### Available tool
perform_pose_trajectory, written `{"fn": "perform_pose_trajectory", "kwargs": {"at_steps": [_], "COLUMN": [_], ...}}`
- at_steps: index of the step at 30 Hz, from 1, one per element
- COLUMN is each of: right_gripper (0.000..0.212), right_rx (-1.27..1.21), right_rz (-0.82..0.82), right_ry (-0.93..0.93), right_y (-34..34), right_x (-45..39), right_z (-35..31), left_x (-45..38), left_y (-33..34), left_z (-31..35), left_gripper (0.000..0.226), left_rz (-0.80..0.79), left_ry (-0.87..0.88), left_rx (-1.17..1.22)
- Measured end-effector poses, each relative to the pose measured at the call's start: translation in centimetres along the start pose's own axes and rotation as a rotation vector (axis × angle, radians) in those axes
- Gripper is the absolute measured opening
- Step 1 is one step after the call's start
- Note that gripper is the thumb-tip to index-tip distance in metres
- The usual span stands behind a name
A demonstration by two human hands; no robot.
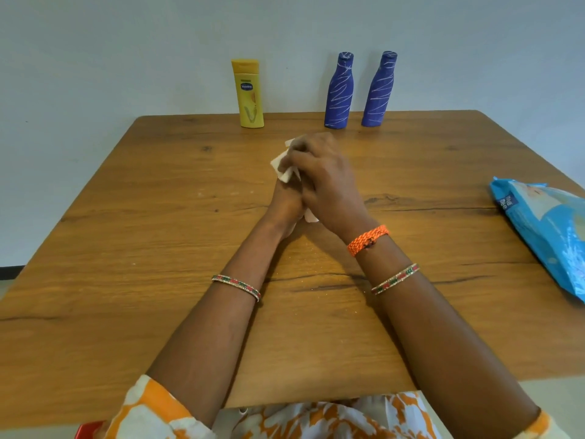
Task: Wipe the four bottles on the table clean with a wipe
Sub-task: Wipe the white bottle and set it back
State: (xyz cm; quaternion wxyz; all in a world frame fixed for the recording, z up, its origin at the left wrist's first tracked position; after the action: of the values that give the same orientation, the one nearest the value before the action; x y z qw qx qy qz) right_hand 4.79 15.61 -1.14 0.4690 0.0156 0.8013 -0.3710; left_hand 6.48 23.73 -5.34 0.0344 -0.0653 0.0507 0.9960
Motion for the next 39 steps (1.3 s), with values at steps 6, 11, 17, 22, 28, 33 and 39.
{"fn": "perform_pose_trajectory", "kwargs": {"at_steps": [6, 11, 17, 22, 28, 33, 39], "right_gripper": [0.034, 0.026, 0.026, 0.031, 0.017, 0.029, 0.018], "right_rx": [-0.387, -0.184, -0.290, -0.902, -1.285, -1.477, -1.461], "right_rz": [0.224, 0.060, 0.136, 0.207, -0.013, -0.150, 0.063], "right_ry": [0.429, 0.232, 0.284, 0.771, 0.938, 1.026, 1.056], "right_y": [-0.3, -0.6, -0.8, -1.4, -0.9, -1.0, -2.2], "right_x": [0.5, 0.5, 0.3, 0.7, 1.6, 1.6, 1.4], "right_z": [4.0, 2.0, 2.9, 5.2, 4.3, 3.8, 5.2], "left_x": [-0.3, -0.1, 0.2, 0.6, 1.0, 1.6, 1.1], "left_y": [0.1, -0.4, -0.7, -0.3, -0.3, -0.3, 0.2], "left_z": [0.2, 0.1, 0.4, 1.1, 1.0, 1.7, 1.5], "left_gripper": [0.053, 0.026, 0.023, 0.049, 0.069, 0.066, 0.019], "left_rz": [-0.086, -0.091, -0.114, -0.249, -0.506, -0.552, -0.387], "left_ry": [0.007, 0.012, -0.002, -0.089, -0.202, -0.290, -0.266], "left_rx": [0.000, -0.046, -0.039, -0.002, 0.163, 0.063, 0.040]}}
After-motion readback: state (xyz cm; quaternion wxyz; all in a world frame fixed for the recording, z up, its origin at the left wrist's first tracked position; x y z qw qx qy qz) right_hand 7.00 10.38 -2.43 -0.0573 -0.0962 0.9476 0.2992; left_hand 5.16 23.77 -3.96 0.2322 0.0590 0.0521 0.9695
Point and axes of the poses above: each hand's wrist, its own x-axis away from the middle knuckle, its own y-axis out of the palm, z = x × y, the point moved 2 cm from there along -x, towards the middle knuckle, and after that the axes turned 2 degrees about -y, right-handed, at the moved point
